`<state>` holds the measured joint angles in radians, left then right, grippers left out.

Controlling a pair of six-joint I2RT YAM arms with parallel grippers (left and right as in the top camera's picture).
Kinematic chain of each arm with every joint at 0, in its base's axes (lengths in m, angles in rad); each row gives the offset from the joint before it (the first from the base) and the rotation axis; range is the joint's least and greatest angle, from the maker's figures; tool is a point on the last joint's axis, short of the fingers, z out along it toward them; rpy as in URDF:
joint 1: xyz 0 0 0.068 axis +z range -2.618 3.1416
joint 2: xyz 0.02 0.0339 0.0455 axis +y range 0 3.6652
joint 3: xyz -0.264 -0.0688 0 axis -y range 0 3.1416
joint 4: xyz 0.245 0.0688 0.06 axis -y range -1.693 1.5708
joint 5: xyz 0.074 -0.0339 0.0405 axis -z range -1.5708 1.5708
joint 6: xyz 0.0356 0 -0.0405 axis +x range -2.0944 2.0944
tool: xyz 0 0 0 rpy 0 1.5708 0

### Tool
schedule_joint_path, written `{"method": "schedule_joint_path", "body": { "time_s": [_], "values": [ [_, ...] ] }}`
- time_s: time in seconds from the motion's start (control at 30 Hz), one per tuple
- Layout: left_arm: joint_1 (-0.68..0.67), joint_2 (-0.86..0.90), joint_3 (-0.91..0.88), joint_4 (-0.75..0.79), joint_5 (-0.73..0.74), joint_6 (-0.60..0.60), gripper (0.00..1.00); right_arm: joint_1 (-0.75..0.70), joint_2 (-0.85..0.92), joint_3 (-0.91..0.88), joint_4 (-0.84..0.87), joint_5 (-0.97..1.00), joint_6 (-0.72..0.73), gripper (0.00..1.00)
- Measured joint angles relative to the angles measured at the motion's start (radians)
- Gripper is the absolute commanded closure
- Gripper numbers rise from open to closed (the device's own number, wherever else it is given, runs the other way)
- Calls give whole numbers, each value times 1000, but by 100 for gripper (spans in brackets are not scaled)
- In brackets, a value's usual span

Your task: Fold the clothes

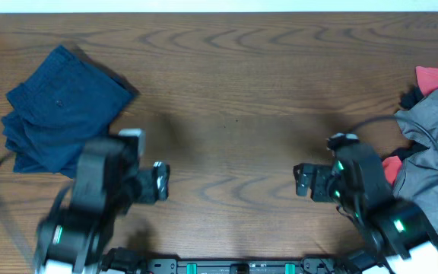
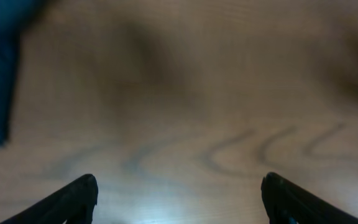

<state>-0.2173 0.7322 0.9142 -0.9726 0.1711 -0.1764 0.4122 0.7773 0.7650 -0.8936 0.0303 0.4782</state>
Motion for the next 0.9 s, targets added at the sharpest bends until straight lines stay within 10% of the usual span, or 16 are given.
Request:
{"method": "schedule_joint_path", "body": {
  "time_s": [0.3, 0.9],
  "values": [
    [-1, -335, -70, 54, -56, 1, 2, 48, -178, -16, -19, 160, 38, 1],
    [-1, -361, -71, 37, -67, 1, 2, 48, -176, -20, -23, 180, 41, 1]
  ]
}}
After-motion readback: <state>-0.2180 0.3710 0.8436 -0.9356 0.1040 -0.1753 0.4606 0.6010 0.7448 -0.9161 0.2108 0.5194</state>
